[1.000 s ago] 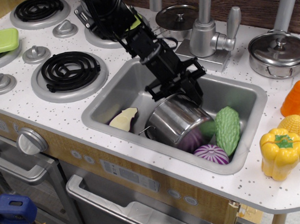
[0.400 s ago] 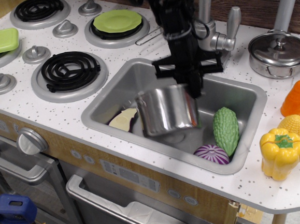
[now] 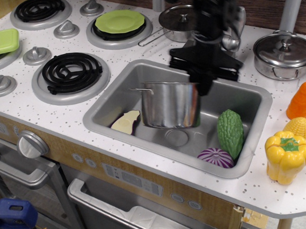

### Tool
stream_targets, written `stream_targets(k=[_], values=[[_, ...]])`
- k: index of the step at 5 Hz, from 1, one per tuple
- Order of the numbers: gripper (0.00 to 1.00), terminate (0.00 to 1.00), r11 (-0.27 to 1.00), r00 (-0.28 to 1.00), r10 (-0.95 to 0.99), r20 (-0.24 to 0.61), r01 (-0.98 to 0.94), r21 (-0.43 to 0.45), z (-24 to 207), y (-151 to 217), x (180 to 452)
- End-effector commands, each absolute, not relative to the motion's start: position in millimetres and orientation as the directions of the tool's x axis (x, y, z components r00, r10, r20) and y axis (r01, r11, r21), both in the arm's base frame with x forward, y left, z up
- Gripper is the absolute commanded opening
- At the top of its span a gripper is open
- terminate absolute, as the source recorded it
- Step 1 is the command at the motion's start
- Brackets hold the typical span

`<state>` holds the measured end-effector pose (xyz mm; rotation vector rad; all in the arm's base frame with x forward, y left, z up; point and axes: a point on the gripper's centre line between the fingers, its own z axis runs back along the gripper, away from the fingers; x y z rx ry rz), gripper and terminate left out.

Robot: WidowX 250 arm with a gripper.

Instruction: Flip pot upright in sink

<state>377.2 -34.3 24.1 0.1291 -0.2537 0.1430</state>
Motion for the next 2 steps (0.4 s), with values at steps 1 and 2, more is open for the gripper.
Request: stream_targets(k=[1,2], values=[[0.00,0.00,0.978,0.879,0.109,0.463,-0.178,0.108,38.7,-35.6,382.2],[1.00,0.00,0.983,0.851,0.047,0.523,-0.132,0.126,27.6,-30.4,378.8]])
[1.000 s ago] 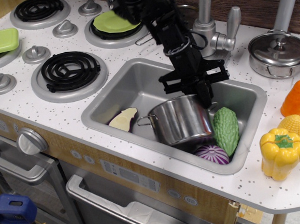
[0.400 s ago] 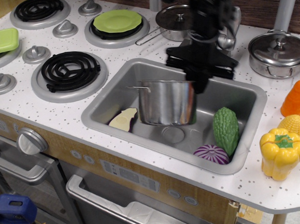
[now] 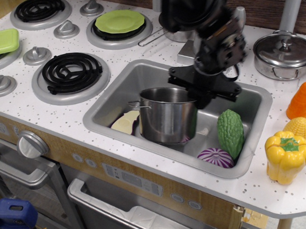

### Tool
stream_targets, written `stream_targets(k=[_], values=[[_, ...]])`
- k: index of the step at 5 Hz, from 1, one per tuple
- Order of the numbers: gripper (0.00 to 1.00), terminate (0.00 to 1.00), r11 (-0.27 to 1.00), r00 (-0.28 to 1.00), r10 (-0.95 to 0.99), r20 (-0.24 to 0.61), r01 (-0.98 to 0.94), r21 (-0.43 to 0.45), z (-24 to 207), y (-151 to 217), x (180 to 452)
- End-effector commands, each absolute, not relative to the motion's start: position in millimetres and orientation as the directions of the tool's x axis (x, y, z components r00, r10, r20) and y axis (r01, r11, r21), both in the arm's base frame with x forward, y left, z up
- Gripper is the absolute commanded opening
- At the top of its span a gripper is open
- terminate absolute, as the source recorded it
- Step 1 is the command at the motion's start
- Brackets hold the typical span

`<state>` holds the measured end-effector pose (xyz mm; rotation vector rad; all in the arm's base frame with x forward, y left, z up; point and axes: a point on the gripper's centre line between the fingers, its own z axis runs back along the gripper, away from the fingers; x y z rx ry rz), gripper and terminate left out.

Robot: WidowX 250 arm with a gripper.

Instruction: Flip pot upright in sink

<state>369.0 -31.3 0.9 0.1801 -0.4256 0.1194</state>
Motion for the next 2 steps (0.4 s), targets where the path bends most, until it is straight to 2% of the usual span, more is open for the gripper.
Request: stream_targets(k=[1,2], values=[[1.00,0.00,0.991,0.819,-0.003,0.573,-0.076,0.113,21.6,-22.2,377.1],[1.00,1.00,0.991,0.819,-0.003,0.573,-0.076,0.113,21.6,-22.2,377.1]])
